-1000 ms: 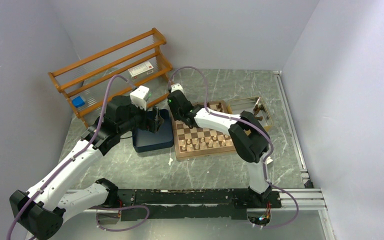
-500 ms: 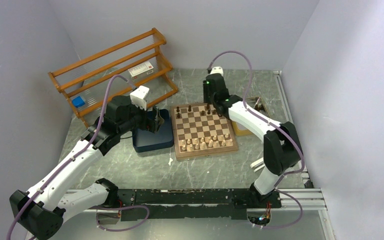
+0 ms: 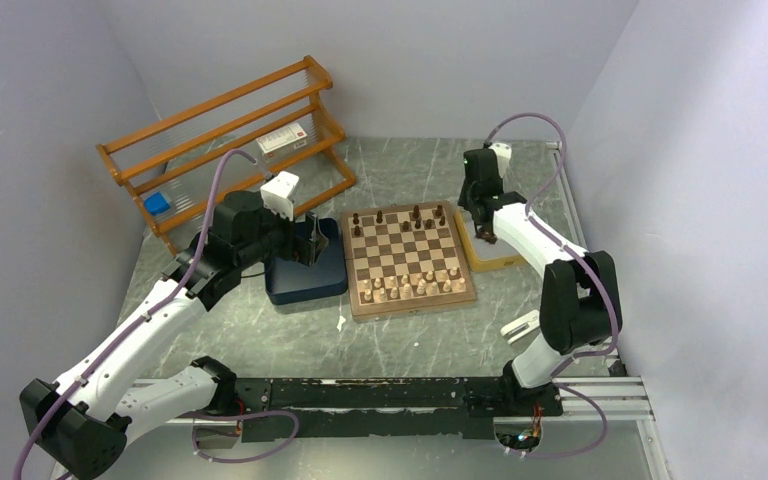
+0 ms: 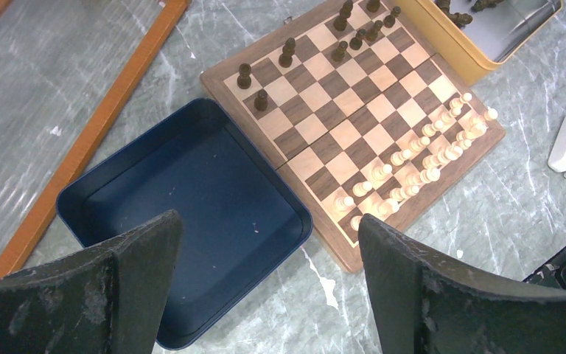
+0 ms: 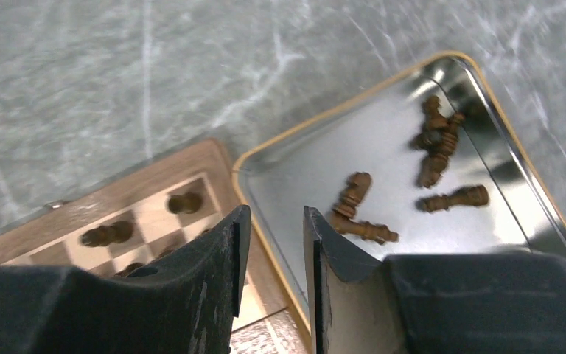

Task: Set up the chess pieces on the board
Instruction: Pick up the chess piece from the storage box.

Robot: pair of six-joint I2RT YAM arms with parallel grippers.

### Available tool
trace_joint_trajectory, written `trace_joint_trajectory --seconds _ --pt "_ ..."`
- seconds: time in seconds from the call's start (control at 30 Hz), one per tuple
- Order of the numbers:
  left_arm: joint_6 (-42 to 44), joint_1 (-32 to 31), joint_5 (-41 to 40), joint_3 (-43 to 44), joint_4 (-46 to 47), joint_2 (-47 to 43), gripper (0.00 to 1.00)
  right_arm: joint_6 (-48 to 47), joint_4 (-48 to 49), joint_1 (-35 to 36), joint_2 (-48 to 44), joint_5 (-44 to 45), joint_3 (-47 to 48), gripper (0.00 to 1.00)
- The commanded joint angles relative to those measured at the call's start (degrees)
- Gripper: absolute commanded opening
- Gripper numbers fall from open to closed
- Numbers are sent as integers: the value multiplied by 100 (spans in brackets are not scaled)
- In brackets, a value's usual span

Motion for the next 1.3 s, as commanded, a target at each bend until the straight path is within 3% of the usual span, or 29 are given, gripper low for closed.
trace_joint_trajectory --seconds 0.0,0.2,0.5,1.27 --pt "72 13 101 -58 75 5 93 409 0 -243 2 527 -206 37" --pt "72 15 130 -66 84 2 93 -115 343 -697 325 656 -254 39" --pt "76 11 109 -61 75 -5 93 -348 960 -1377 657 134 -354 40" --pt "75 13 95 -33 75 54 93 -667 1162 -1612 1461 -3 -92 35"
